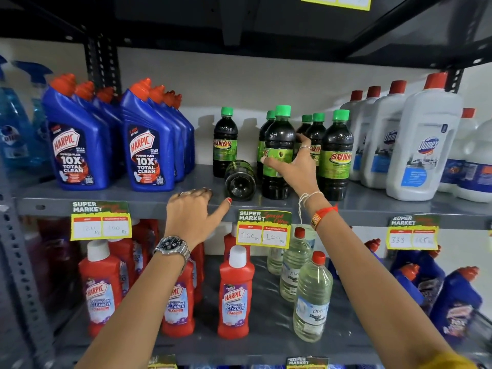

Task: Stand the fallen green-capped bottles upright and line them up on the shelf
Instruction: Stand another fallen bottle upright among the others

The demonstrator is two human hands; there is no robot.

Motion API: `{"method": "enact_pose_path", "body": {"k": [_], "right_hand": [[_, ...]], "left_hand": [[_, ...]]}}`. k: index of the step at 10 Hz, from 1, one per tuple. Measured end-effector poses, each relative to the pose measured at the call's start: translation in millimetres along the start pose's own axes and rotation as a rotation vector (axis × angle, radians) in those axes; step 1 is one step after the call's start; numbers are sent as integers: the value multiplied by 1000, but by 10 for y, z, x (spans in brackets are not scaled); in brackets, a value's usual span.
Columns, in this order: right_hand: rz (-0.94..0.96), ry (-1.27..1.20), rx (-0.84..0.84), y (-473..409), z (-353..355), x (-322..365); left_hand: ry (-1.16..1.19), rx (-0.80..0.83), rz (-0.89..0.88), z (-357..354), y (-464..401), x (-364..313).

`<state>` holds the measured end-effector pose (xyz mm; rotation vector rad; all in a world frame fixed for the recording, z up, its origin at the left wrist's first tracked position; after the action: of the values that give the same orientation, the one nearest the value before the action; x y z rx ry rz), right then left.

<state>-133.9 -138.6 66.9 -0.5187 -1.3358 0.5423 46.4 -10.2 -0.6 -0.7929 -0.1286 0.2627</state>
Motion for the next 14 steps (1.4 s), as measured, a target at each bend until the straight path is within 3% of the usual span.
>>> {"method": "enact_pose_path", "body": {"k": [1, 2, 3, 4, 5, 7, 11, 12, 14], "right_hand": [[10, 225, -14, 49, -27, -26], [-7, 281, 10, 43, -22, -36], [-178, 103, 79, -13, 16, -72], [-367, -234, 183, -19, 18, -161], [-341, -251, 236, -43, 56, -150], [-143, 187, 122, 48, 21, -129], [-260, -30, 164, -14, 45, -262], [-148, 73, 84, 44, 54, -214], [259, 302, -220, 295, 122, 259]], "left_hand": [[-2, 5, 1, -5, 0, 2], [3, 10, 3, -10, 7, 7], [6, 18, 5, -6, 8, 3], [3, 27, 1, -10, 7, 1], [-5, 34, 3, -14, 8, 2], [-18, 36, 1, -7, 5, -8], [-27, 11, -1, 3, 10, -11], [-30, 0, -4, 2, 7, -16], [-45, -14, -88, 39, -14, 11]]}}
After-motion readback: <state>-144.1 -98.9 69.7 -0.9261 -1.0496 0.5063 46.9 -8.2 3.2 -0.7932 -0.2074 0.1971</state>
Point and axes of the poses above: each hand's wrist, its own y-axis away from the middle knuckle, its own z-axis out of the back of the hand, x = y × z, the point moved 4 cm from there along -y, towards the middle knuckle, and after that the axes turned 7 degrees about -y, right-handed, at the moved point
